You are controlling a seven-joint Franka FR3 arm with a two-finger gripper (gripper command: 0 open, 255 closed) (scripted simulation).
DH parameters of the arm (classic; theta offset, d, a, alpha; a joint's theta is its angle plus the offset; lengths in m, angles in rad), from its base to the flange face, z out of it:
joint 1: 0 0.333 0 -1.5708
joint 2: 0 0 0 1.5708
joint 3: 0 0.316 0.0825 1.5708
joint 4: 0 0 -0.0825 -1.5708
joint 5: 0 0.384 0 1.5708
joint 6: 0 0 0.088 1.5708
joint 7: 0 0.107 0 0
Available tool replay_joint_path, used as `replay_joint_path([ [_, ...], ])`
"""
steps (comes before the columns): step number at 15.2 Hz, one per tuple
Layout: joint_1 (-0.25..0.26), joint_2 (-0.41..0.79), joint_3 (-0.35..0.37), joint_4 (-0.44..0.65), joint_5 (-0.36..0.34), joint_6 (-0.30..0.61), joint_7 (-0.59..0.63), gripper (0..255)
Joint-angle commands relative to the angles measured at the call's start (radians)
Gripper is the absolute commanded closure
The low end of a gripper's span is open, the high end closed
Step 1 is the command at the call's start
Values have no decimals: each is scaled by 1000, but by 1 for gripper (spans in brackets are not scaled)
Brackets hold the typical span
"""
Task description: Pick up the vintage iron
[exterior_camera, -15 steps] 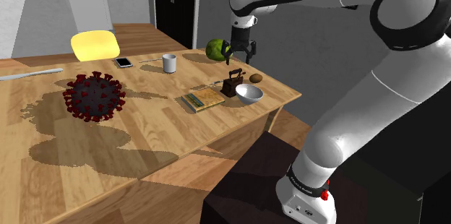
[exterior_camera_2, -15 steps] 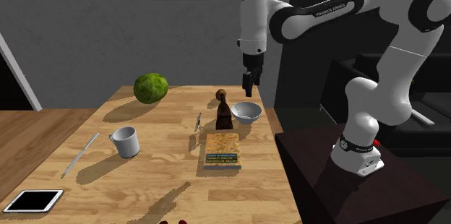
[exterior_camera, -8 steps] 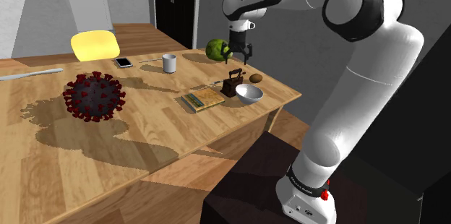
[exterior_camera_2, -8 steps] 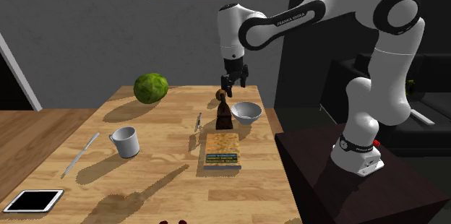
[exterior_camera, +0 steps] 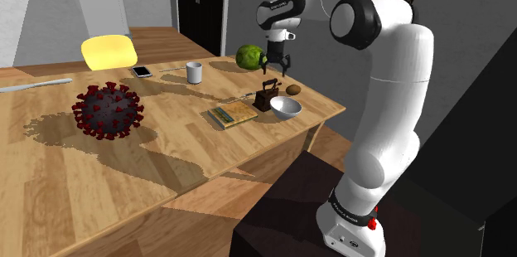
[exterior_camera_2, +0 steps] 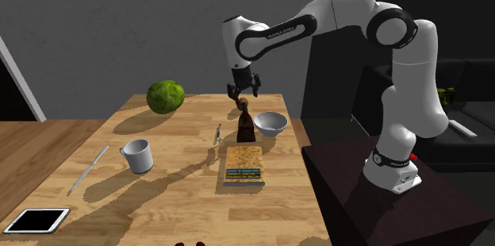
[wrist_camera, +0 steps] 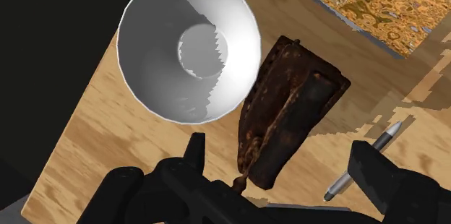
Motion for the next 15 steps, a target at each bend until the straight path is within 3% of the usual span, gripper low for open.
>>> replay_joint_path([
  [1, -23, 68, -16, 70, 20, -16, 32, 0],
  [3, -41, 113, -26, 118, 35, -27, 52, 0],
  [12, -42, 141, -22, 55, 42, 62, 52, 0],
  [13, -42, 140, -22, 54, 42, 62, 52, 255],
  [15, -42, 139, -22, 53, 41, 63, 52, 255],
])
